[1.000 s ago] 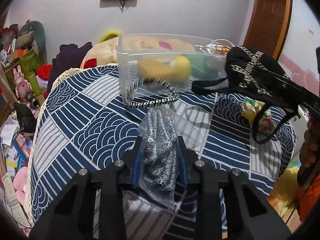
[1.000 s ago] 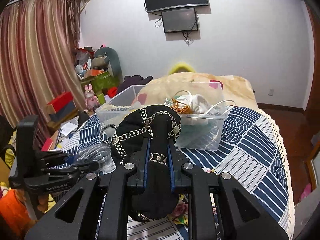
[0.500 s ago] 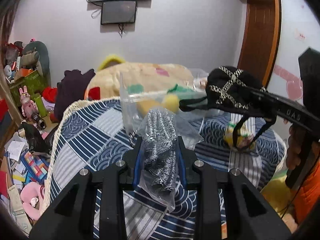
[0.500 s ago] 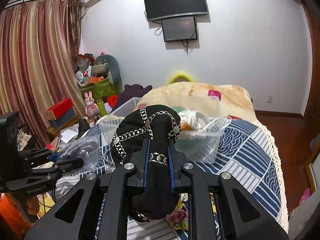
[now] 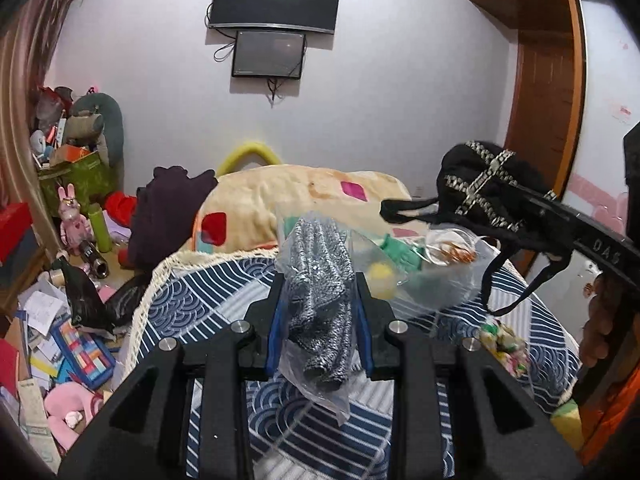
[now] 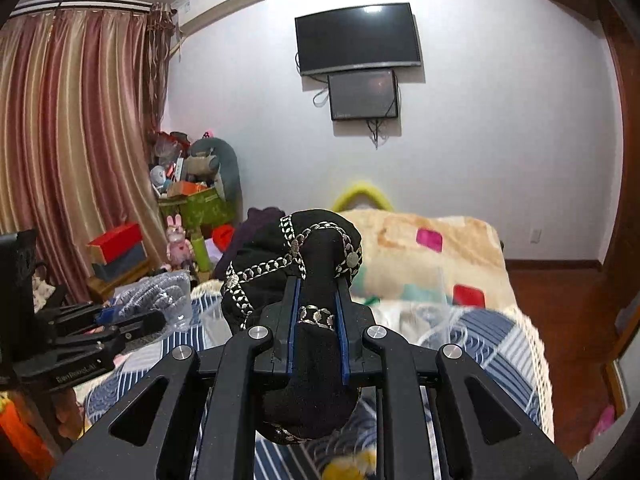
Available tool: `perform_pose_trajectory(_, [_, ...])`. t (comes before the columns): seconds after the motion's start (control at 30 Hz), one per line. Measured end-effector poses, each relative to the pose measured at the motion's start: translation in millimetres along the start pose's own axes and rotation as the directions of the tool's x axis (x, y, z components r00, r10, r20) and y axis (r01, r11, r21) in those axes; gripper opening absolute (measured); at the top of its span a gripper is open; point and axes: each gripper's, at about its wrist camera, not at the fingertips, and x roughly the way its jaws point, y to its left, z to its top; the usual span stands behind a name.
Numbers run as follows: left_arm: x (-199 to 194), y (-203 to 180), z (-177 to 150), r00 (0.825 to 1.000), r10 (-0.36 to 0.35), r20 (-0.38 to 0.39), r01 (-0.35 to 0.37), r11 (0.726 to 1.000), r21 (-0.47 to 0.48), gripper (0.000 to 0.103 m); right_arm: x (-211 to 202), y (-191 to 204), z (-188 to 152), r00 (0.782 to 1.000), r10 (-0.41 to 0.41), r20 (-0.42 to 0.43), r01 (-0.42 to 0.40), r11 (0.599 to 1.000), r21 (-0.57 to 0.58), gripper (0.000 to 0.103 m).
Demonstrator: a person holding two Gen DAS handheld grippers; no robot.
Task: Organize soft objects
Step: 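Lower the plastic bag into the box with the left tool while the right tool drops the black bag in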
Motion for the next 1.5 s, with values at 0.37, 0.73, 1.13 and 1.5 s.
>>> perform_pose_trajectory(0.37, [34.1, 9.7, 23.5, 1.0, 0.015, -0.009, -0.015, 1.0, -0.023, 0.03, 28.9, 10.0, 22.8, 1.0, -0.016, 0.018, 0.016, 1.0, -0.019, 0.014])
perform_pose_trajectory(0.73, [82.3, -0.5, 22.1, 0.993, -0.002, -0.117, 0.004, 1.0, 0.017, 0.031, 79.1, 10.8, 13.4, 0.99, -0.054, -0.129, 0.044, 0.996, -0.075, 0.014])
perform_pose_trajectory(1.13, [111.3, -12.5, 28.7, 0.989, 0.008, -0.149, 0.0, 0.998, 0.055, 0.031, 117.9, 2.8, -6.0, 0.941, -0.12, -0.317, 0.071, 0.984, -0.162, 0.014])
perform_pose_trajectory(1.5, [117.7, -11.8, 22.6, 0.981, 0.003, -0.194, 0.008, 0.999, 0.053, 0.042, 108.8, -1.5, -7.7, 0.934, -0.119, -0.337, 0.063, 0.983, -0.174, 0.025])
